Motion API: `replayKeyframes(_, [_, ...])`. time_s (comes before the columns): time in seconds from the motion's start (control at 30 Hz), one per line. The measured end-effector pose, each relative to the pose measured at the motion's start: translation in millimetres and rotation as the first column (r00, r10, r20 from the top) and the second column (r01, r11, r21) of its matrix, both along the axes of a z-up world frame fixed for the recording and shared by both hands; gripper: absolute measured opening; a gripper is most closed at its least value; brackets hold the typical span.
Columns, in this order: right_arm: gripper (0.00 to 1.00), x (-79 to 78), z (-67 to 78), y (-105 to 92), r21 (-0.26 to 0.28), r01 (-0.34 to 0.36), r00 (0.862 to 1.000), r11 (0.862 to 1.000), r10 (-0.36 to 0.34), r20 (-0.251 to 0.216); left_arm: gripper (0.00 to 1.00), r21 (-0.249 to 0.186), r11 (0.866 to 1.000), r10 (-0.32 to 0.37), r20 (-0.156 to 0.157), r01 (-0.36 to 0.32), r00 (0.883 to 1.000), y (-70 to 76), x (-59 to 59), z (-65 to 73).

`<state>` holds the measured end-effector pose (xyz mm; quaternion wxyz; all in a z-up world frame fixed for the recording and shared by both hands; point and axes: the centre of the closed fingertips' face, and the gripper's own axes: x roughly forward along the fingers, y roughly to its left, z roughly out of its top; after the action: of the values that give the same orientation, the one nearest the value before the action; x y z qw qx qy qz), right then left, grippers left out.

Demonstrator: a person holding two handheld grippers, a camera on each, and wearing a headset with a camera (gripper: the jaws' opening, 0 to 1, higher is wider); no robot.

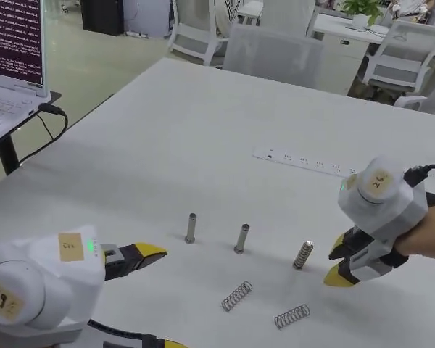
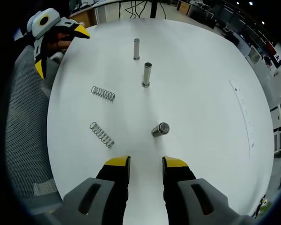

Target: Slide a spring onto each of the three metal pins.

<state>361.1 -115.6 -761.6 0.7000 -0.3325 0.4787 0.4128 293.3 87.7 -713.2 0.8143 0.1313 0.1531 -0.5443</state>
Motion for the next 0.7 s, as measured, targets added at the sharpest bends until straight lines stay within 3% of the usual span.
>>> replayKeyframes(0.37, [0.25,-27.4,-9.0,9.5,0.020,-0.015,1.000,1.000,0.016,-0.026,0.73,0.003,1.000,-0.005,0.001,0.005,1.000,0.0,-0.2,0.7])
replayKeyframes(0.7, [0.25,-40.4,-19.1,26.5,0.037,-0.047,0.998,0.998,0.048,-0.046,0.72,0.004,1.000,-0.011,0.006,0.011,1.000,-0.7,-2.0,3.2])
